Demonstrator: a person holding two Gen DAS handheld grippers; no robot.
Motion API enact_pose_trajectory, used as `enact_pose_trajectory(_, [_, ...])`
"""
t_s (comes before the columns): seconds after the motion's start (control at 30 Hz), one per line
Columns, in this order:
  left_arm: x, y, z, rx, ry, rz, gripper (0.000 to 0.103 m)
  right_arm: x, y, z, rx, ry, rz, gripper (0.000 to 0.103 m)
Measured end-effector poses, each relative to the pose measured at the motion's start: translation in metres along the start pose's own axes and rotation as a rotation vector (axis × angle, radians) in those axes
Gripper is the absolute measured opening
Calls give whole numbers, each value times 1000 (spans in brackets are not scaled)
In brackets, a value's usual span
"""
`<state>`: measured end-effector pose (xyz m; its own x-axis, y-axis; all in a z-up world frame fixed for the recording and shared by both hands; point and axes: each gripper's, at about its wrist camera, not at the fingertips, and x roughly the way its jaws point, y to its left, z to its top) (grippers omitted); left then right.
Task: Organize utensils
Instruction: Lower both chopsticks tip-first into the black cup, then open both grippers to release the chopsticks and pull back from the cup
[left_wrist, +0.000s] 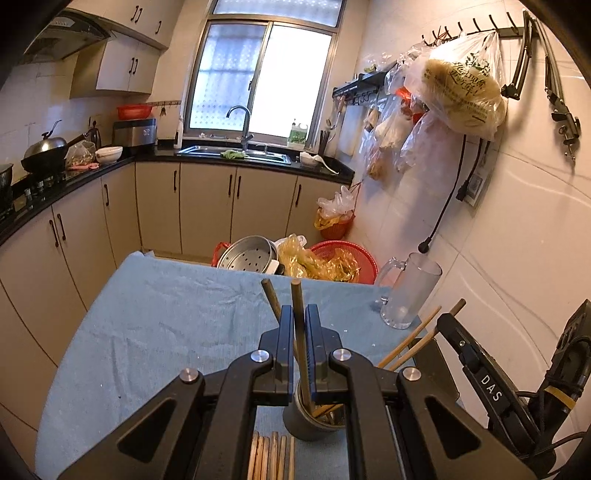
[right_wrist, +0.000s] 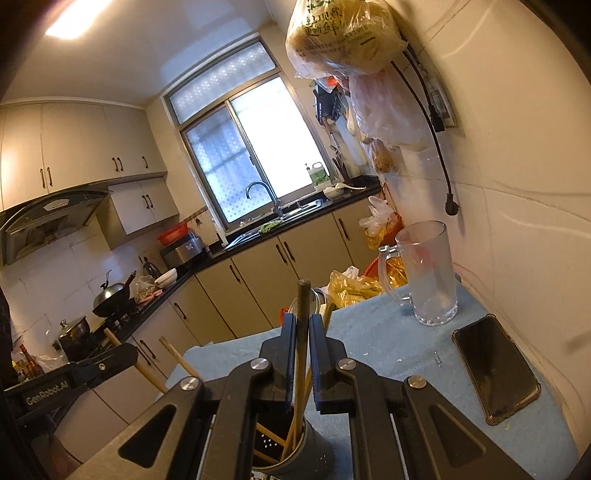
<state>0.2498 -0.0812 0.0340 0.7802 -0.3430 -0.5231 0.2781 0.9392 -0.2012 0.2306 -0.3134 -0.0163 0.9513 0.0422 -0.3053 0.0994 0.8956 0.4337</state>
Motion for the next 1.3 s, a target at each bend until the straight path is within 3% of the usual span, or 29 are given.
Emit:
enact_pose_trajectory(0.3, [5, 1, -4, -6, 35, 6, 6, 0, -5, -3, 16, 40, -7, 12])
enact_pose_trajectory(0.47, [-16, 3, -4, 9, 30, 2, 9, -16, -7, -1, 37, 42, 19, 17])
enact_pose_trajectory(0.53, [-29, 8, -6, 7, 24, 1, 13, -30, -6, 0, 40, 47, 29, 19])
enact_pose_trajectory(0.6, [-48, 16, -12, -4, 25, 25, 28, -45, -4, -3, 36, 56, 32, 22])
enact_pose_trajectory(0.63, [-57, 20, -16, -5, 30, 34, 30, -55, -4, -6, 36, 66, 33, 23])
enact_pose_trajectory(0.73, [-86, 34, -34, -9, 19, 70, 34, -79, -3, -18, 29, 104, 50, 41])
enact_pose_trajectory(0.77, [-93, 37, -40, -6, 22, 87, 39, -88, -2, -25, 26, 121, 49, 58])
enact_pose_trajectory(0.8, [-102, 41, -49, -4, 28, 108, 46, -95, -1, -31, 25, 129, 48, 67])
enact_pose_trajectory(1.07, [-126, 65, -123, -12, 160, 241, 51, -123, 3, -93, 3, 281, 65, 67])
enact_pose_trajectory(1.2, [-126, 64, -136, -29, 201, 226, 51, -131, 9, -110, -52, 320, 73, 67])
enact_pose_trajectory(1.3, [-130, 60, -136, -16, 186, 234, 52, -137, 16, -115, -80, 331, 80, 67])
